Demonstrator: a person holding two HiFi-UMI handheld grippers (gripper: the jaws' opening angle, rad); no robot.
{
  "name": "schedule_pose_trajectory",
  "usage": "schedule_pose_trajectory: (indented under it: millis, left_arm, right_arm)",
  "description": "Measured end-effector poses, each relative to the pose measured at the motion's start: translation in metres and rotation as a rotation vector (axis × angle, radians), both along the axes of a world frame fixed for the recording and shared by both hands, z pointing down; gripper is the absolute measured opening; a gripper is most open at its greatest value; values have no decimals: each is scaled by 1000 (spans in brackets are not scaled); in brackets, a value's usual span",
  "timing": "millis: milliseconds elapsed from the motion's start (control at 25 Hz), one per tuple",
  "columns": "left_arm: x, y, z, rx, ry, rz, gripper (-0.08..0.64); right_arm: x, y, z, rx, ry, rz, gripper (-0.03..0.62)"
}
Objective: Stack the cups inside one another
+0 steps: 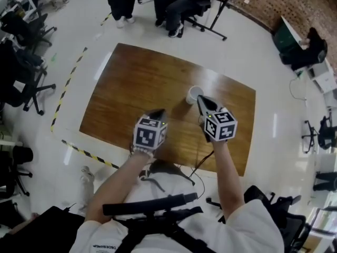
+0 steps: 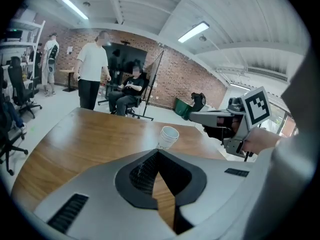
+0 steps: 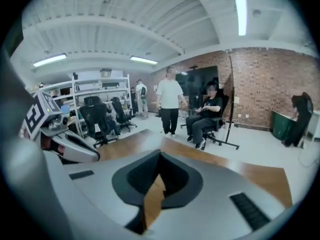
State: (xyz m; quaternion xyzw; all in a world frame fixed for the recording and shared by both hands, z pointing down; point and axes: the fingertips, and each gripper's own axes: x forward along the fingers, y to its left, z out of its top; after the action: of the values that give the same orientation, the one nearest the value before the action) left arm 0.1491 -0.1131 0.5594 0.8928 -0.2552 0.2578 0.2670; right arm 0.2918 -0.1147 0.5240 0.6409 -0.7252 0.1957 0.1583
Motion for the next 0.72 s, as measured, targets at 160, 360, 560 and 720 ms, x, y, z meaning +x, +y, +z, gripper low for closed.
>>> schedule_pose_trajectory:
  millis: [160, 360, 560, 720]
  left_arm:
    - [-22, -3, -13, 41, 25, 6, -2]
    - [-53, 2, -30, 85, 62, -10, -2]
    - [-79, 10, -40, 107, 81, -9, -2]
    - [-92, 25, -42, 114, 82, 11, -2]
  right_arm:
    - [-12, 24, -17, 74, -71, 112, 3]
    - [-43, 58, -28, 119, -117, 205, 3]
    - [-78, 85, -32, 118, -127, 261, 3]
    - [-95, 108, -31, 112, -152, 312, 3]
